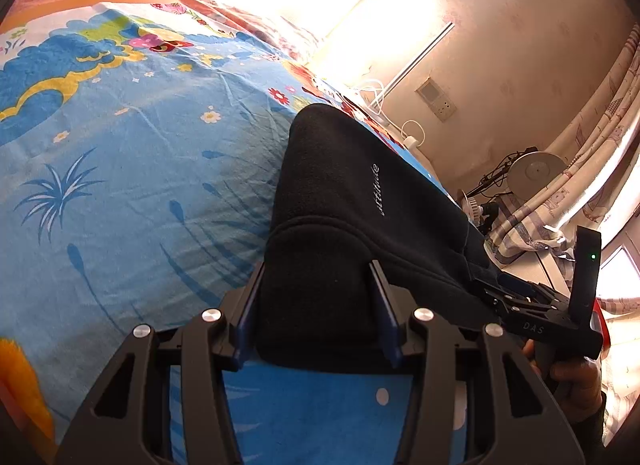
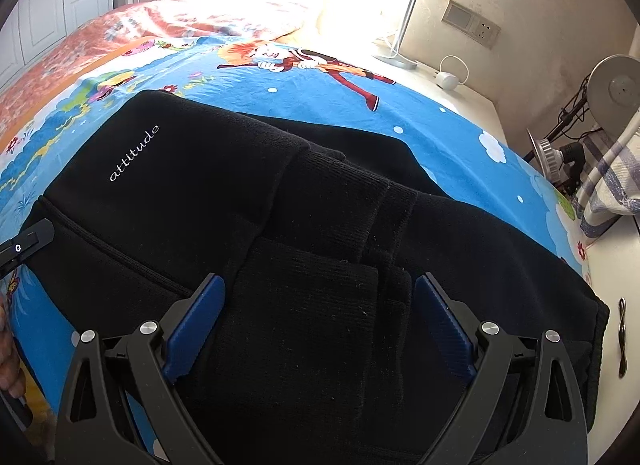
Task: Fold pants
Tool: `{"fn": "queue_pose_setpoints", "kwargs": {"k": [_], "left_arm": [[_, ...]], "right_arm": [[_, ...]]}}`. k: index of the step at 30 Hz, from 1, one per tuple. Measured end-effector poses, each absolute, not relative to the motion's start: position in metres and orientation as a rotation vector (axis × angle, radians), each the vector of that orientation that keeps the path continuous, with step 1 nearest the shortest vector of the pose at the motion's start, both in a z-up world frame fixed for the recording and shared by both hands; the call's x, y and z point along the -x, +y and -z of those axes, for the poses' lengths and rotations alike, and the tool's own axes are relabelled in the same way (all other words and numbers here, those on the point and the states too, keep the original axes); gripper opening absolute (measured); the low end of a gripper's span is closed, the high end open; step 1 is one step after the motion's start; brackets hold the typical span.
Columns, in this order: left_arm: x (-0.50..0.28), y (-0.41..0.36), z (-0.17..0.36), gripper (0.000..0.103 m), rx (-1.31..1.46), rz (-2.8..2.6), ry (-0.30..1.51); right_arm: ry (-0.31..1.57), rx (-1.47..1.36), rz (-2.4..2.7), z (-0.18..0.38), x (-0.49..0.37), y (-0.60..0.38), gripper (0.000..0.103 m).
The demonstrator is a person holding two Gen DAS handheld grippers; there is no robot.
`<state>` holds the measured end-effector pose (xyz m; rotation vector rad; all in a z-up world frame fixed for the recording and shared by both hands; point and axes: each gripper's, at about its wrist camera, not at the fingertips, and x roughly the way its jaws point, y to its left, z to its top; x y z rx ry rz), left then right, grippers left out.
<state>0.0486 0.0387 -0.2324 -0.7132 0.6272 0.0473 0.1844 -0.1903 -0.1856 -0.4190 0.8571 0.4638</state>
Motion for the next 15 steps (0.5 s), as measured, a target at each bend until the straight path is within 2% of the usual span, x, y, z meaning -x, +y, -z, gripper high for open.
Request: {"fn": "queue_pose_setpoints", "kwargs": {"k": [6, 9, 12, 15], "left_arm": [[-0.049, 0.038, 0.232, 0.049, 0.709, -0.047, 0.625], [-0.049, 0.04, 0.231, 0.045, 0.743, -0.059, 0.642], [-0.046, 0.033, 0.215, 0.035, 0.701, -0.101, 0.639], [-0.043, 0.015, 0.19, 0.032, 0.606, -0.153, 0.619]], "right_arm": [[0.893, 0.41, -0.453, 0.184, -0.18, -0.195, 0.092], [0.963, 0.403, -0.452, 0.177, -0.178, -0.198, 0.092], [1.014, 0.332, -0.597, 0.135, -0.174, -0.184, 0.092], [1.071, 0.309, -0.845, 0.088, -0.174, -0.133, 0.092]]}}
